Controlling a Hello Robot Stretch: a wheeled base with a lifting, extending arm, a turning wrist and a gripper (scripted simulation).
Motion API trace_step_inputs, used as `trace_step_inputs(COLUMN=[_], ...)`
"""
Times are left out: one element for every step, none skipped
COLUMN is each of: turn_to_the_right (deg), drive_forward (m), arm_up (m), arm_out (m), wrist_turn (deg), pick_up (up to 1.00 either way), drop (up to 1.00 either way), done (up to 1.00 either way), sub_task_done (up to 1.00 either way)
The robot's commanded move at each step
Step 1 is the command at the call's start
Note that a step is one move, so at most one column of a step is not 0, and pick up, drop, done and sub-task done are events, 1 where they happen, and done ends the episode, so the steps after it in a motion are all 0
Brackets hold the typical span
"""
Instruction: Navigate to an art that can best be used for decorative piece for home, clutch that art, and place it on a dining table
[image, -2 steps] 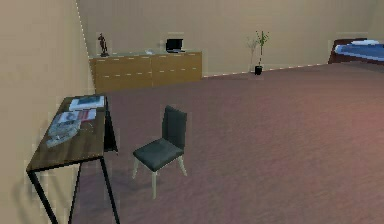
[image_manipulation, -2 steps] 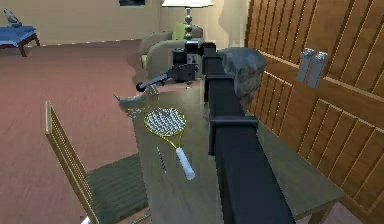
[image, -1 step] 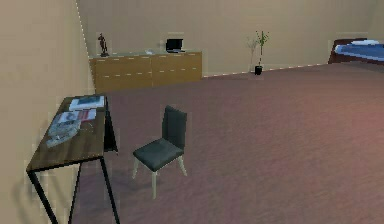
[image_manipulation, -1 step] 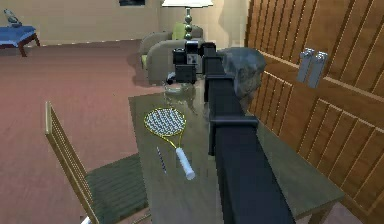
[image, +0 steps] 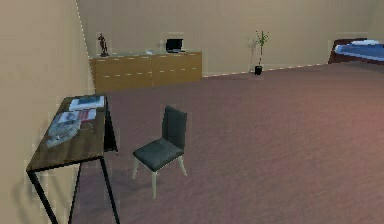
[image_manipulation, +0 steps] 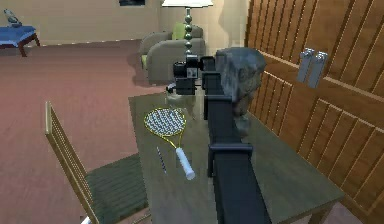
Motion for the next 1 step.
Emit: trace_step_inputs(turn_to_the_right=[0.0], drive_forward=[0.00], arm_up=[-0.32], arm_out=[0.00], wrist_turn=[0.0], pick_up=[0.00], drop=[0.00], done=[0.00], sub_task_done=[0.00])
